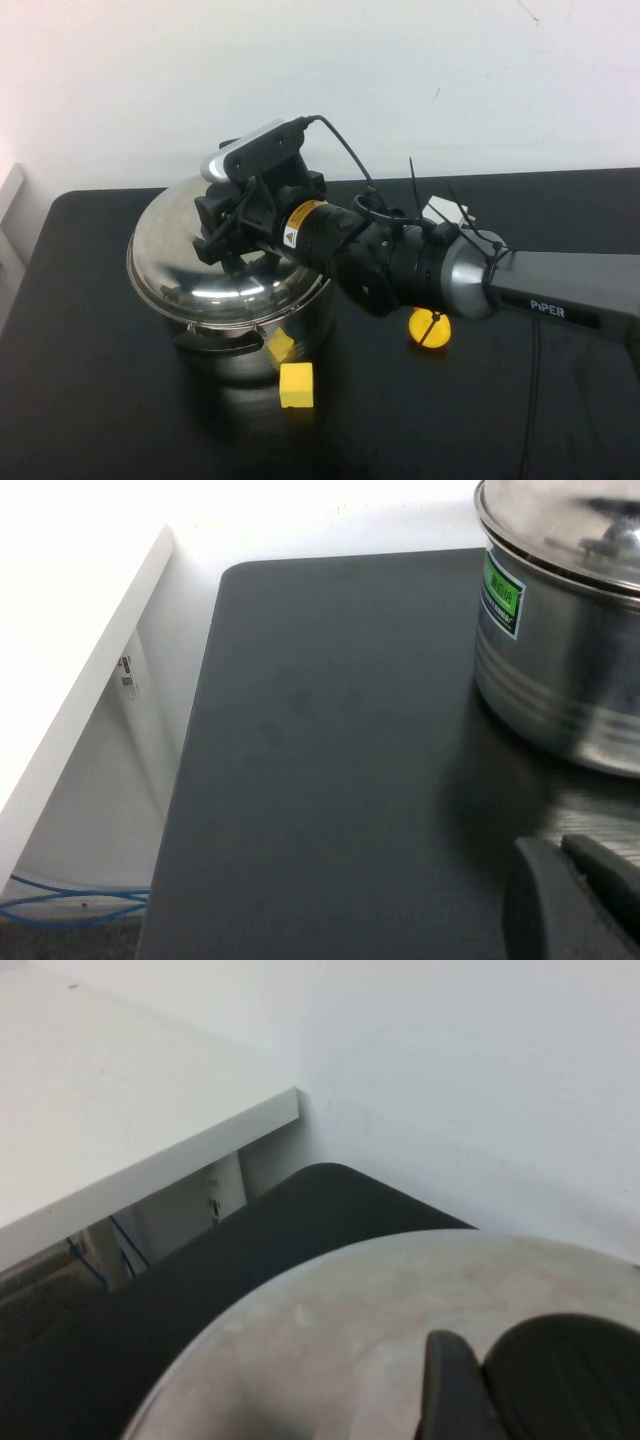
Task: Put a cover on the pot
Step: Place the pot lid on the pot
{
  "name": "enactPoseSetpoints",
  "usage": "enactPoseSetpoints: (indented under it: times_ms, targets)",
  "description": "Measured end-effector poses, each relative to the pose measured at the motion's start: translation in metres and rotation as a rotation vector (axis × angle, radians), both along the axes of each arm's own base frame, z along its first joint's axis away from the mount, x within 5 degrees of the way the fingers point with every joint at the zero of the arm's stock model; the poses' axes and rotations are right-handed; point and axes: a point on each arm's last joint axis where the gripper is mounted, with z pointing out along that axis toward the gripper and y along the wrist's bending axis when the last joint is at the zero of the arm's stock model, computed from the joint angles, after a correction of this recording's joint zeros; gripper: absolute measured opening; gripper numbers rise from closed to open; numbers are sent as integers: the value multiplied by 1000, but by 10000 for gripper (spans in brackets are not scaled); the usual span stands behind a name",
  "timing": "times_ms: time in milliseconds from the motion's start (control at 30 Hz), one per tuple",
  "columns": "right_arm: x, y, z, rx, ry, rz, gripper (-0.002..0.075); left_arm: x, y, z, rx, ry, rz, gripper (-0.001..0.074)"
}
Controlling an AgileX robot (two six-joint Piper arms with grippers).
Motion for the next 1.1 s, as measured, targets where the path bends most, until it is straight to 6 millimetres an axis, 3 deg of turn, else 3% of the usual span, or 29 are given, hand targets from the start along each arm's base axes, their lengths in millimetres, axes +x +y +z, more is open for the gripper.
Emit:
enactPoseSetpoints:
  times_ms: [1100]
  targets:
    - [1,0,-3,-42,-35,8,347,0,0,0,2,0,-1,-1]
